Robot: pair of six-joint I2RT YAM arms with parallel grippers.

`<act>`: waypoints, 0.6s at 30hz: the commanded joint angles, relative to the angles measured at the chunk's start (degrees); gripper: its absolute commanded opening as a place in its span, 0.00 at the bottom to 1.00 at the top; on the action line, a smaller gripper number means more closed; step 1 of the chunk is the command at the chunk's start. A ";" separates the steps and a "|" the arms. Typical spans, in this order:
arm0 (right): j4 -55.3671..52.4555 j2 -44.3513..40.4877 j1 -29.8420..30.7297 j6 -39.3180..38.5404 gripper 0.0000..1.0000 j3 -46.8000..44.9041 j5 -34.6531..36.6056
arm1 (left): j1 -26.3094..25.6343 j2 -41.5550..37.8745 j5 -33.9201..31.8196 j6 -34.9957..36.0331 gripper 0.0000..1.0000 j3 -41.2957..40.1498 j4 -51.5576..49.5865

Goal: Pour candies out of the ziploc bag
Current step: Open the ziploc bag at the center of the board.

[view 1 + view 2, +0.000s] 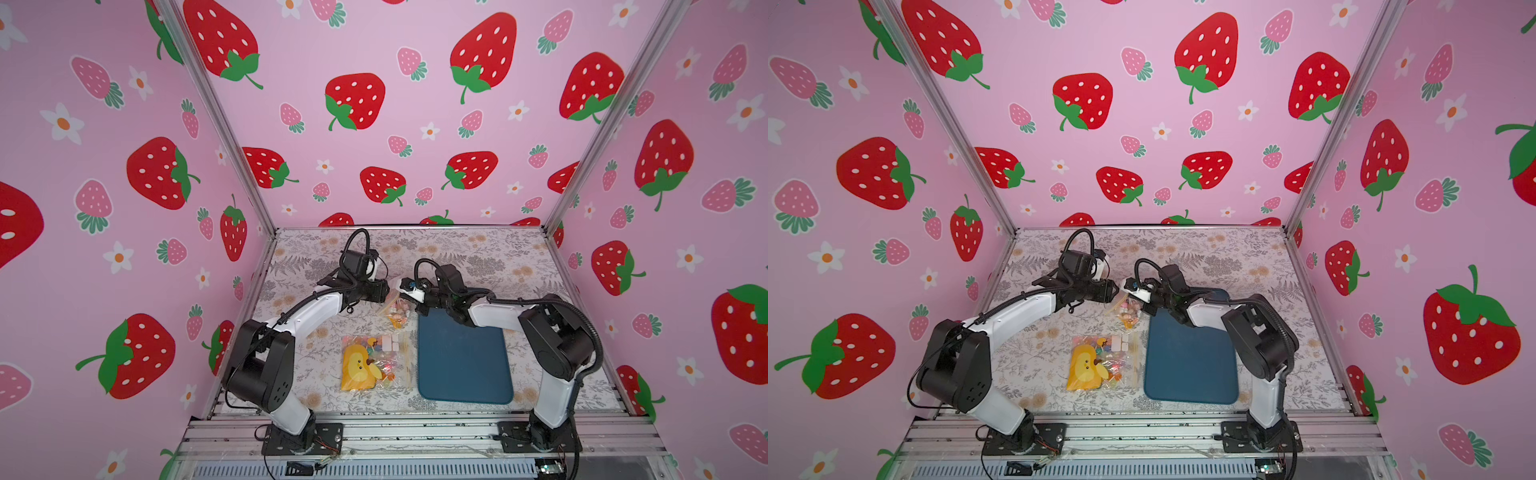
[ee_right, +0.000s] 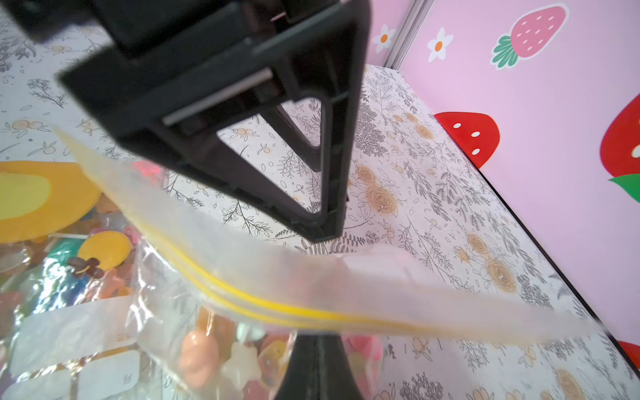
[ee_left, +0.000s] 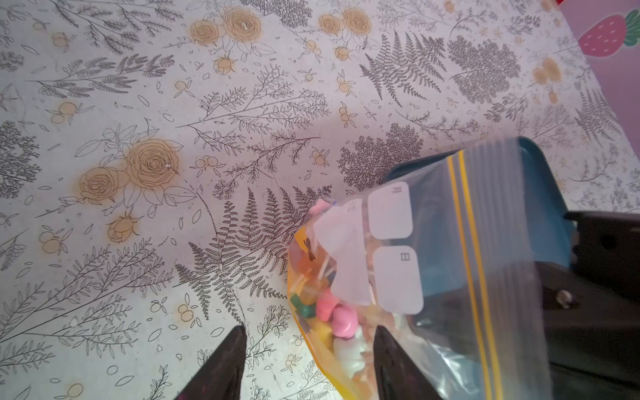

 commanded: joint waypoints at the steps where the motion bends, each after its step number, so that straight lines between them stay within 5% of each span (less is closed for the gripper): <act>1: 2.25 -4.02 -0.78 0.75 0.00 -2.34 -2.41 | 0.75 -2.38 2.88 1.78 0.61 -0.64 0.57; 5: 2.72 -6.01 -2.29 2.12 0.00 -4.79 -4.49 | 0.69 -2.16 11.18 6.25 0.61 -1.21 0.21; 18: 5.50 -7.89 -5.27 4.57 0.00 -7.79 -6.30 | -1.95 -4.13 17.01 17.51 0.70 -7.73 5.44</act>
